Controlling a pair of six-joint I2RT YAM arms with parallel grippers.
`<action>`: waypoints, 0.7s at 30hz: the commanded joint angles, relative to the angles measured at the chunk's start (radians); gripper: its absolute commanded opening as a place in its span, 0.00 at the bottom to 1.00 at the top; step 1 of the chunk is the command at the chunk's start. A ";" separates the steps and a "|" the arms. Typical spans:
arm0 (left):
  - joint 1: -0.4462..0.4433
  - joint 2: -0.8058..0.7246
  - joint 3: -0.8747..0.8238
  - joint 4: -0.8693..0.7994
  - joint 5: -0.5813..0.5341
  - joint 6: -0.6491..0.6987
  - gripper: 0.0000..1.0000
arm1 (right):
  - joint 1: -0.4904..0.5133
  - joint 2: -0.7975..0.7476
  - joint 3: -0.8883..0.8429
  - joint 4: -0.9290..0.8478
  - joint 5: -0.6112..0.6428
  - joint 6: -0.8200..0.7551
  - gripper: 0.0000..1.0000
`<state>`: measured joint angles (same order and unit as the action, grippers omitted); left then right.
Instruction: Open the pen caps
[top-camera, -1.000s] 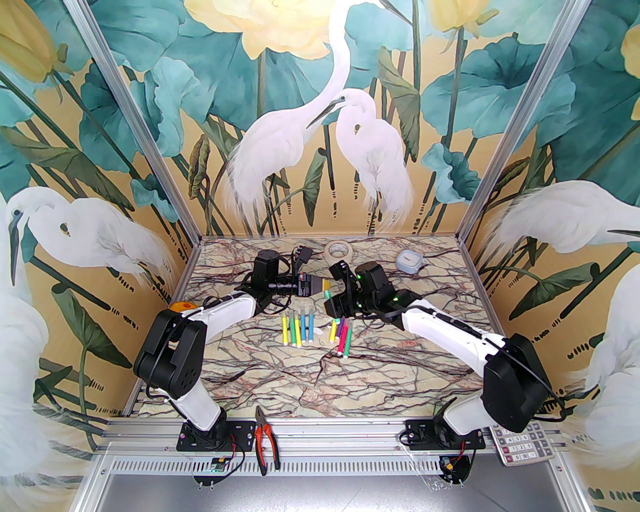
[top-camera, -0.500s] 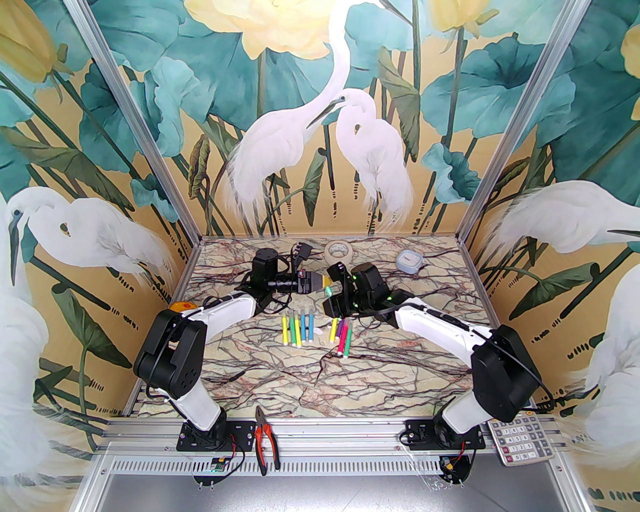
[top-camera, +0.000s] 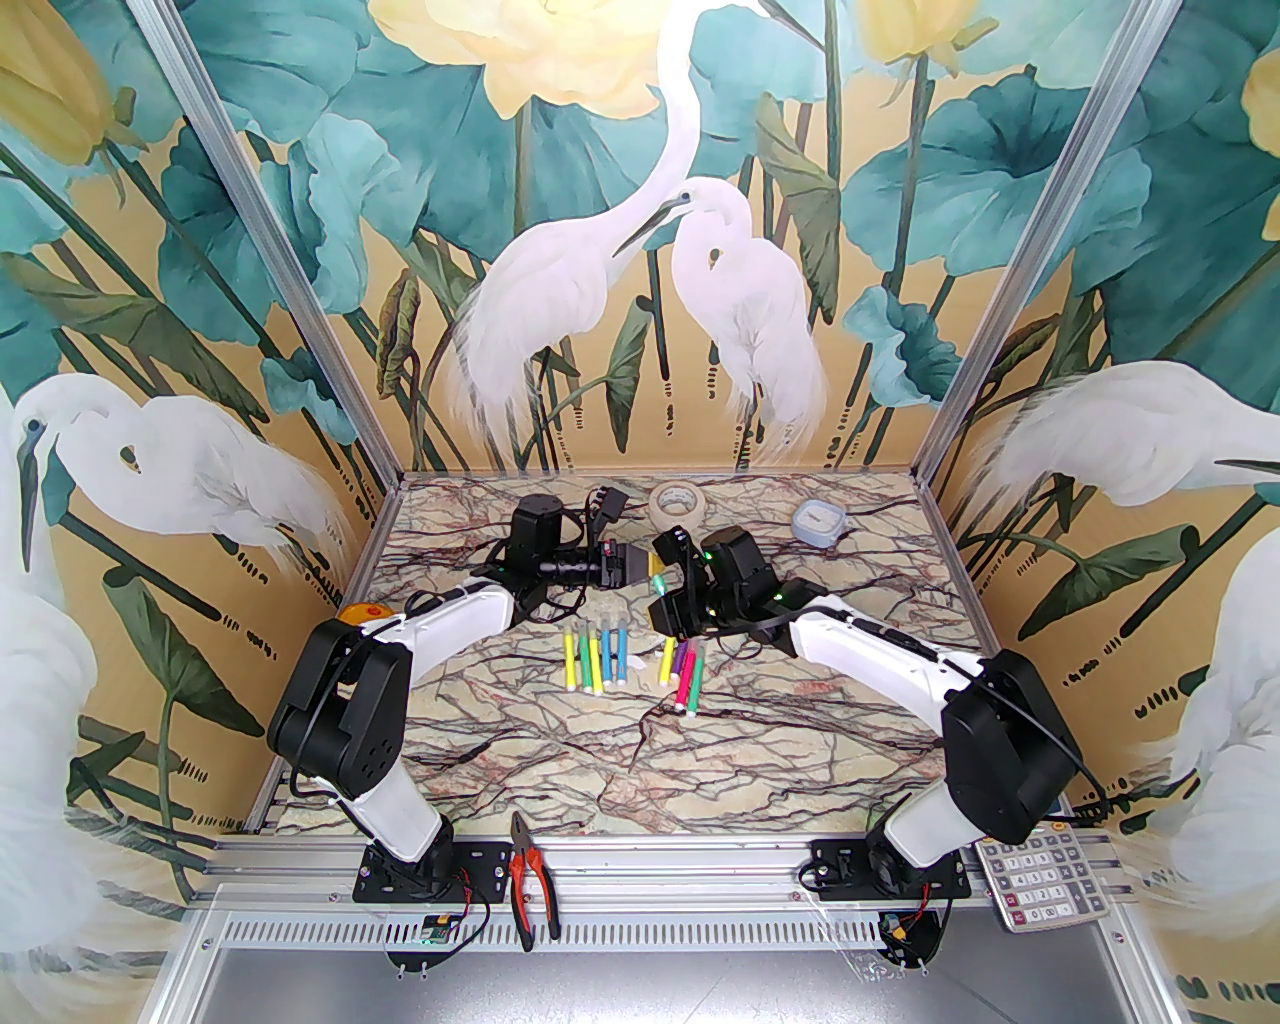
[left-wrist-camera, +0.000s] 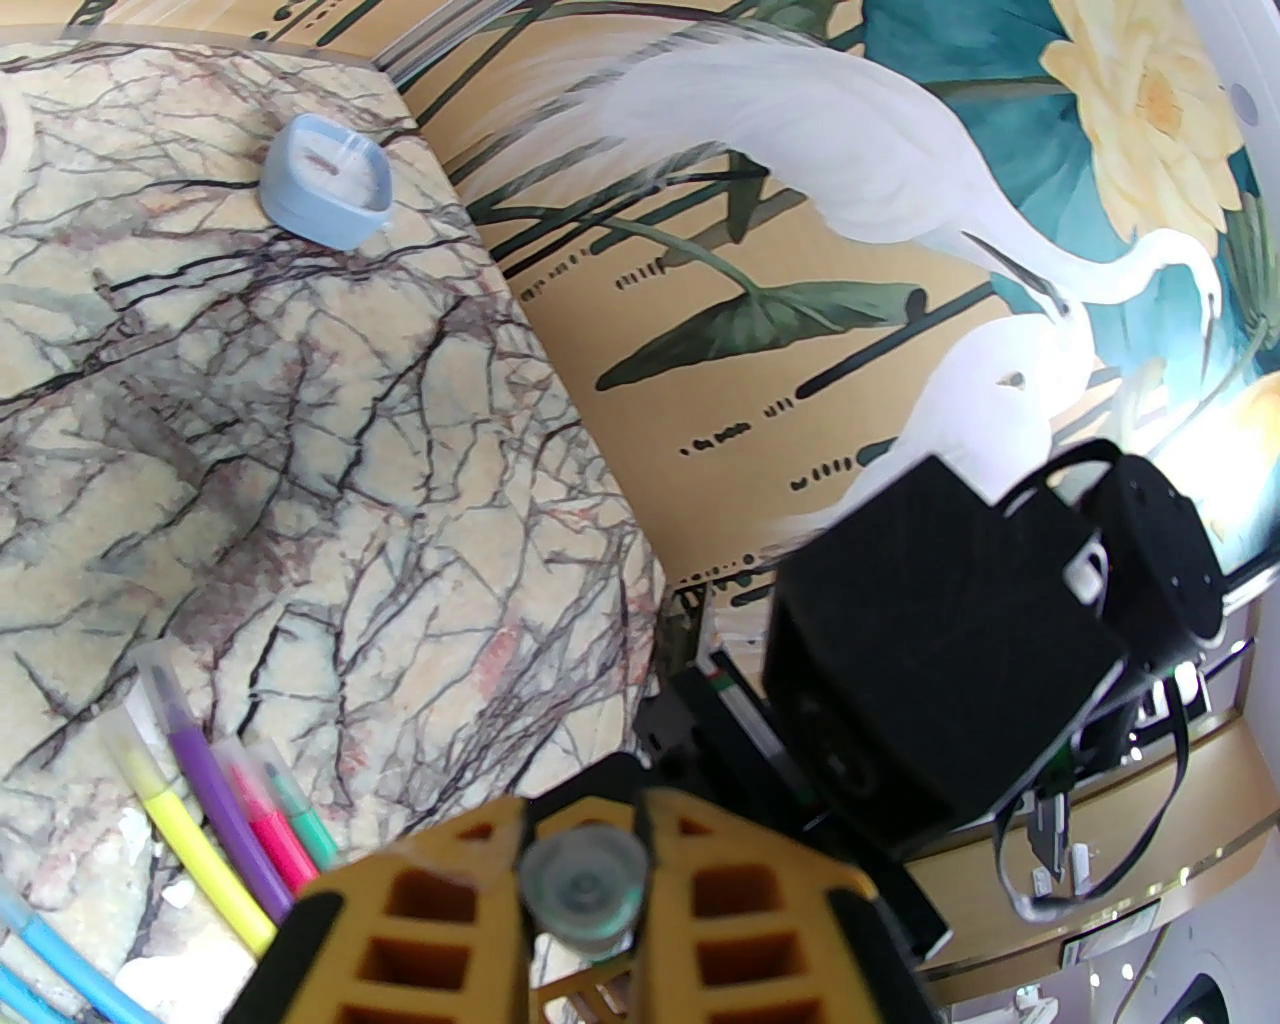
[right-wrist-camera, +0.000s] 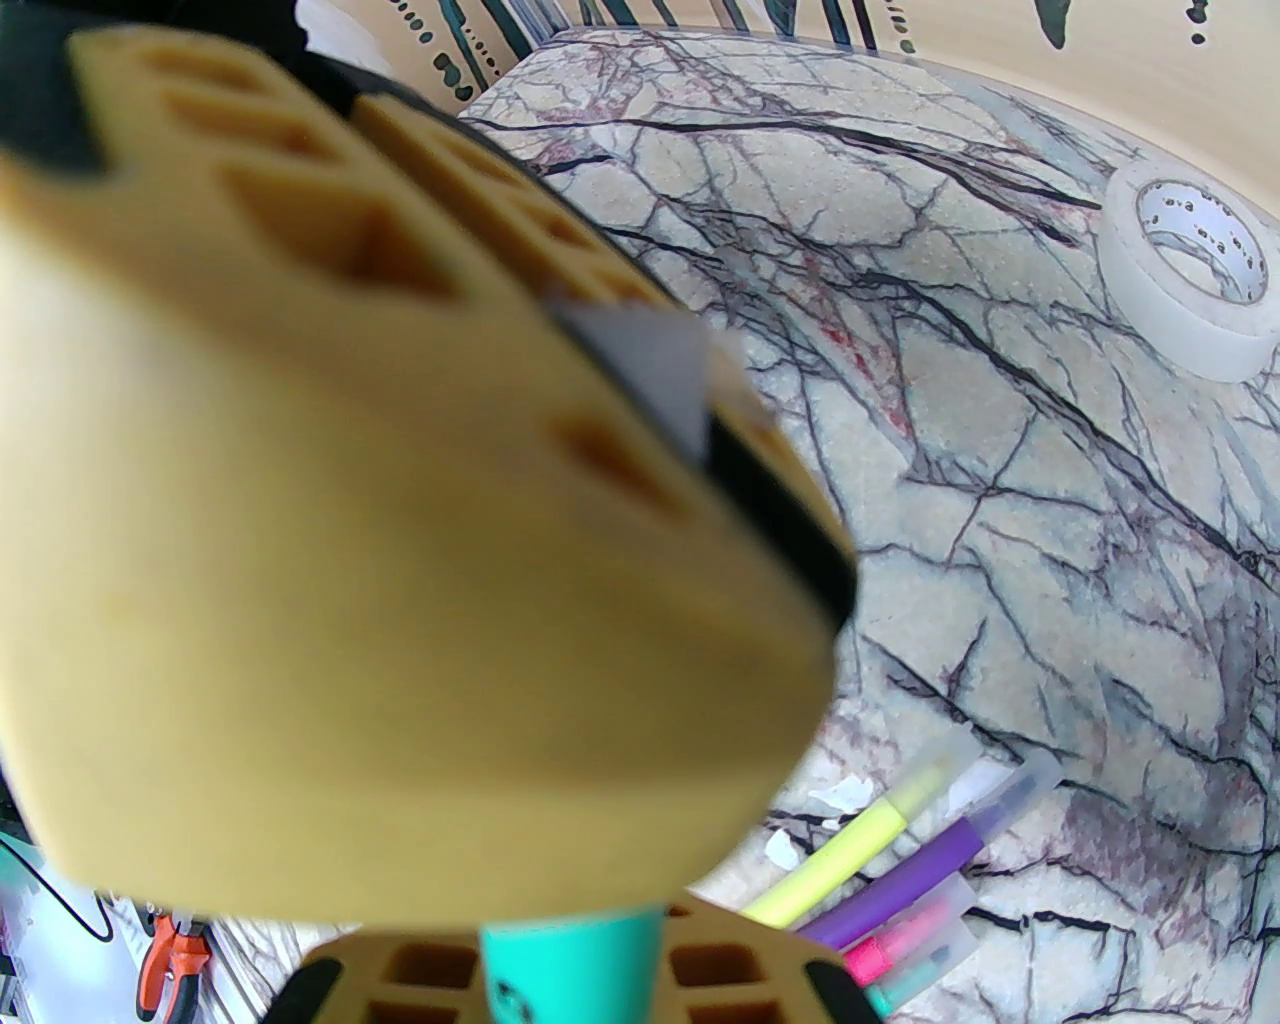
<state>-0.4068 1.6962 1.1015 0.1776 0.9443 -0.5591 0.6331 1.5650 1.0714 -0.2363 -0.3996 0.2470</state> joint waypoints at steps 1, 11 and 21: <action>0.011 0.003 0.027 -0.109 -0.134 0.062 0.00 | 0.003 -0.028 0.003 -0.015 0.008 -0.024 0.05; 0.061 0.025 0.060 -0.162 -0.218 -0.007 0.00 | 0.003 -0.087 -0.098 -0.031 0.050 -0.066 0.00; 0.123 0.049 0.076 -0.148 -0.227 -0.077 0.00 | 0.002 -0.125 -0.162 -0.026 0.077 -0.113 0.00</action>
<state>-0.4019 1.7023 1.1381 0.0113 0.9096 -0.6319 0.6342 1.4948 0.9539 -0.1375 -0.3248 0.1703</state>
